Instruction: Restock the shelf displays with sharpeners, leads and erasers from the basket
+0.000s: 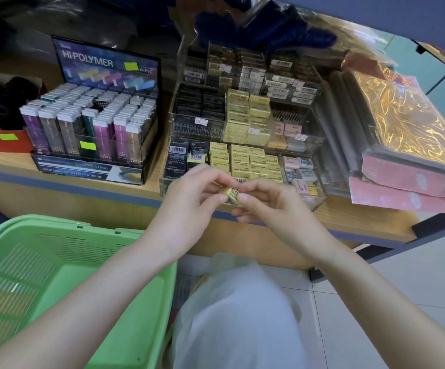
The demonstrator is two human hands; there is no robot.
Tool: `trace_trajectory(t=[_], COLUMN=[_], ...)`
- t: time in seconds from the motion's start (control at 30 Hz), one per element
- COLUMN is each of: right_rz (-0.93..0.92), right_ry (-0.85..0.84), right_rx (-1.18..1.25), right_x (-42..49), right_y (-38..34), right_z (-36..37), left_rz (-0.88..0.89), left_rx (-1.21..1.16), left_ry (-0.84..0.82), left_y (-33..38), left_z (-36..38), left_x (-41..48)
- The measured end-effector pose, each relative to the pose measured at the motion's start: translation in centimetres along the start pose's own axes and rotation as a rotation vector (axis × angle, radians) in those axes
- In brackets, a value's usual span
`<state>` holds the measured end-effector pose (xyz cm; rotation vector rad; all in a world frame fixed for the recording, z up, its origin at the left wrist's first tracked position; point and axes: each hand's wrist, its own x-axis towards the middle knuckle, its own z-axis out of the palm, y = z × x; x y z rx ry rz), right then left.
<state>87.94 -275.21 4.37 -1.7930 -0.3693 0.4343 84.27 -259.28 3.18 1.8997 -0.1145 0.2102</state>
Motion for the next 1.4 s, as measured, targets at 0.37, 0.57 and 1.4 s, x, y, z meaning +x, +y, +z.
trace_trajectory(t=[0.37,0.57,1.4], right_rz=[-0.314,-0.49,-0.601], right_ry=[0.258,0.244,0.206], right_rx=[-0.753,-0.893,-1.297], right_x=[3.8,4.4,3.6], right_y=[1.9,2.8,5.5], right_z=[-2.1,-2.4,-1.7], left_rz=[0.116,0.107,0.111], left_rx=[0.614,0.719,0.814], left_ry=[-0.106,-0.13,-0.162], left_y=[-2.3,-3.0,-3.8], left_z=[0.2,0.3,0.7], left_x=[2.8,2.6,2.5])
